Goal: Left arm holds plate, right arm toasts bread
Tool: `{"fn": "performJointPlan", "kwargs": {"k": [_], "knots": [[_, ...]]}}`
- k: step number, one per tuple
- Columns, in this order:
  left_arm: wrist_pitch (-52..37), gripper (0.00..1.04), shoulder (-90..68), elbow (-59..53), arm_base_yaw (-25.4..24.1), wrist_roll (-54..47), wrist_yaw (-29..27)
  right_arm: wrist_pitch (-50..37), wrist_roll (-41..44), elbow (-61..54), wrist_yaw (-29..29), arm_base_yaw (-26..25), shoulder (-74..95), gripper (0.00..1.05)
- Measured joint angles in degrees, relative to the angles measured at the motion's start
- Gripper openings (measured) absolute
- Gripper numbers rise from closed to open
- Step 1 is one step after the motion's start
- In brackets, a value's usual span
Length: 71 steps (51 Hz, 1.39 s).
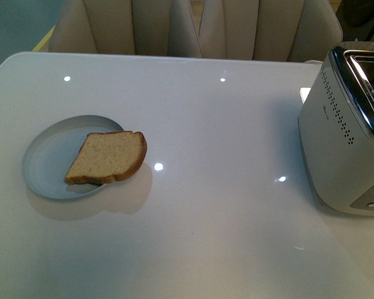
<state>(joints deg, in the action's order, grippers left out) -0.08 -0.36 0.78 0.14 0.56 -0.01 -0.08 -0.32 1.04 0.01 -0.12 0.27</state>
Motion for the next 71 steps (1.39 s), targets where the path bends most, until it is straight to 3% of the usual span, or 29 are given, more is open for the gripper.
{"fn": "performJointPlan", "kwargs": {"k": [13, 18, 23, 27, 36, 46, 59, 71], "knots": [[0.1, 0.98, -0.1, 0.0, 0.0, 0.2, 0.1, 0.0, 0.0, 0.0, 0.0, 0.0, 0.0, 0.96], [20.1, 0.98, -15.7, 10.0, -2.7, 9.8, 3.7, 0.0, 0.0, 0.0, -0.1, 0.0, 0.0, 0.96], [23.1, 0.98, -26.9, 13.8, -4.4, 14.5, 4.9, 0.0, 0.0, 0.0, 0.0, 0.0, 0.0, 0.96], [18.2, 0.98, -35.6, 16.0, -4.7, 15.9, 6.4, 0.0, 0.0, 0.0, 0.0, 0.0, 0.0, 0.96], [-2.4, 0.98, -58.5, 20.8, -4.3, 14.3, 9.8, 0.0, 0.0, 0.0, 0.0, 0.0, 0.0, 0.96], [-17.9, 0.98, -83.9, 28.5, -4.4, 9.4, 8.0, 0.0, 0.0, 0.0, 0.0, 0.0, 0.0, 0.96], [-22.9, 0.98, -105.2, 36.0, -3.5, 7.1, 9.4, 0.0, 0.0, 0.0, 0.0, 0.0, 0.0, 0.96], [-25.0, 0.98, -114.8, 39.6, -4.9, 7.9, 10.3, 0.0, 0.0, 0.0, 0.0, 0.0, 0.0, 0.96]]}}
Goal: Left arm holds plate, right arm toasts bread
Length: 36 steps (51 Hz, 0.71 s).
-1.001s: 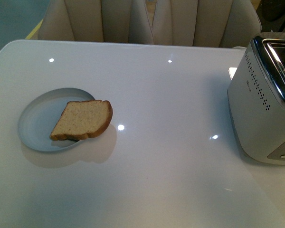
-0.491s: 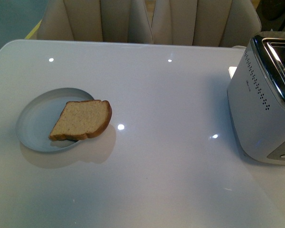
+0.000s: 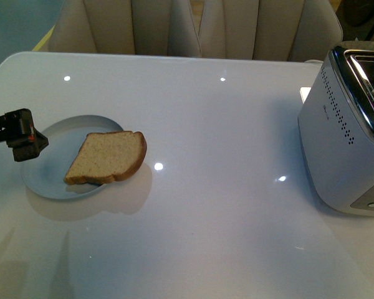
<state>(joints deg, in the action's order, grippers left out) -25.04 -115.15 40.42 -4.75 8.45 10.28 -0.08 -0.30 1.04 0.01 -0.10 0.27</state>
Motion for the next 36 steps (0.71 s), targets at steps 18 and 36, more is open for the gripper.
{"fn": "performJointPlan", "kwargs": {"k": [18, 36], "knots": [[-5.4, 0.98, -10.7, 1.0, -2.0, 4.6, -0.1, 0.0, 0.0, 0.0, 0.0, 0.0, 0.0, 0.96], [-6.1, 0.98, -19.7, 7.5, -3.2, 4.0, 0.5, 0.0, 0.0, 0.0, 0.0, 0.0, 0.0, 0.96]]}}
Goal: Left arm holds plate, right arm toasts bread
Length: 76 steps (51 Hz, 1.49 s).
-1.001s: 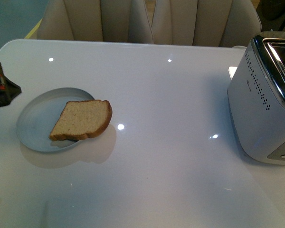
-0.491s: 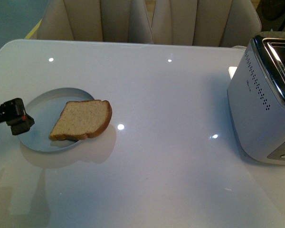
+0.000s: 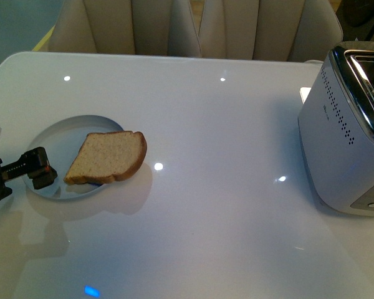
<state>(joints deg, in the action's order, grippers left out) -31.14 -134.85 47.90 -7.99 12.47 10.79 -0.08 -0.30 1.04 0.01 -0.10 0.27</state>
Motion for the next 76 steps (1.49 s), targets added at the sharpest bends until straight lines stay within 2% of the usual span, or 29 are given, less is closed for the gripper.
{"fn": "performJointPlan", "kwargs": {"k": [6, 24, 26, 37, 47, 48, 58, 66, 76], "knots": [[0.2, 0.97, -1.3, 2.0, -0.3, -1.1, 0.1, 0.0, 0.0, 0.0, 0.0, 0.0, 0.0, 0.96], [1.2, 0.42, -4.1, 5.8, -1.4, -2.3, 0.1, 0.0, 0.0, 0.0, 0.0, 0.0, 0.0, 0.96], [1.2, 0.33, -4.3, 6.0, -1.5, -2.4, 0.2, 0.0, 0.0, 0.0, 0.0, 0.0, 0.0, 0.96], [1.5, 0.04, -4.4, 6.0, -2.1, -0.7, 2.9, 0.0, 0.0, 0.0, 0.0, 0.0, 0.0, 0.96], [0.7, 0.03, -3.1, 3.0, -3.2, 2.8, 6.4, 0.0, 0.0, 0.0, 0.0, 0.0, 0.0, 0.96], [0.5, 0.03, 1.8, -2.9, -4.6, 6.0, 8.9, 0.0, 0.0, 0.0, 0.0, 0.0, 0.0, 0.96], [1.1, 0.03, 11.8, -8.6, -4.7, 8.9, 10.2, 0.0, 0.0, 0.0, 0.0, 0.0, 0.0, 0.96], [3.0, 0.03, 18.9, -11.2, -3.5, 12.4, 10.4, 0.0, 0.0, 0.0, 0.0, 0.0, 0.0, 0.96], [7.7, 0.03, 28.9, -12.7, 0.9, 18.9, 7.9, 0.0, 0.0, 0.0, 0.0, 0.0, 0.0, 0.96]]}}
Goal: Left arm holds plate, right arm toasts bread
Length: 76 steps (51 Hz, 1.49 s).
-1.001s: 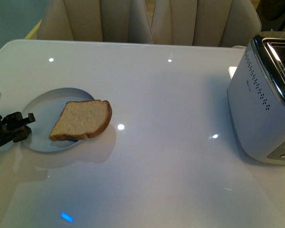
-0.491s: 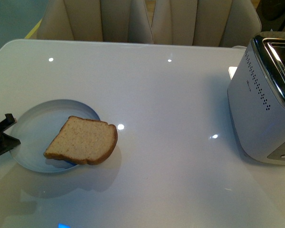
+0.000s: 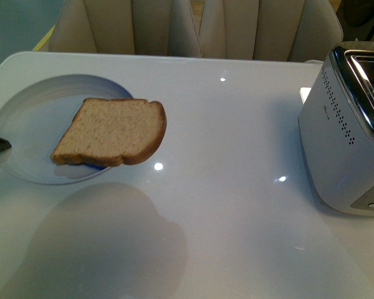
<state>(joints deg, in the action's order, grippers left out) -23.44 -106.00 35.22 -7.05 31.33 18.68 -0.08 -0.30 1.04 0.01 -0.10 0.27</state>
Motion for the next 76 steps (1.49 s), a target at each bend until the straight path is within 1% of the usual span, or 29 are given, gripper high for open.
{"fn": "performJointPlan", "kwargs": {"k": [4, 8, 12, 19, 28, 32, 42, 48, 76], "knots": [[1.8, 0.03, 3.3, 0.0, 2.4, 2.2, -1.7, 0.0, 0.0, 0.0, 0.0, 0.0, 0.0, 0.96], [4.3, 0.03, 7.3, 0.0, 6.0, 5.0, -3.6, 0.0, 0.0, 0.0, 0.0, 0.0, 0.0, 0.96], [7.8, 0.03, 11.5, 0.2, 11.0, 7.8, -6.7, 0.0, 0.0, 0.0, 0.0, 0.0, 0.0, 0.96], [11.8, 0.03, 15.0, 2.0, 17.4, 11.1, -9.8, 0.0, 0.0, 0.0, 0.0, 0.0, 0.0, 0.96], [17.3, 0.03, 17.6, 7.7, 26.6, 16.5, -15.2, 0.0, 0.0, 0.0, 0.0, 0.0, 0.0, 0.96], [18.9, 0.03, 17.6, 9.9, 29.5, 18.6, -17.2, 0.0, 0.0, 0.0, 0.0, 0.0, 0.0, 0.96], [21.0, 0.03, 17.6, 14.2, 36.0, 22.3, -19.4, 0.0, 0.0, 0.0, 0.0, 0.0, 0.0, 0.96], [21.2, 0.03, 17.6, 14.8, 37.7, 23.1, -19.4, 0.0, 0.0, 0.0, 0.0, 0.0, 0.0, 0.96], [21.2, 0.03, 17.6, 14.8, 37.7, 23.7, -20.0, 0.0, 0.0, 0.0, 0.0, 0.0, 0.0, 0.96]]}}
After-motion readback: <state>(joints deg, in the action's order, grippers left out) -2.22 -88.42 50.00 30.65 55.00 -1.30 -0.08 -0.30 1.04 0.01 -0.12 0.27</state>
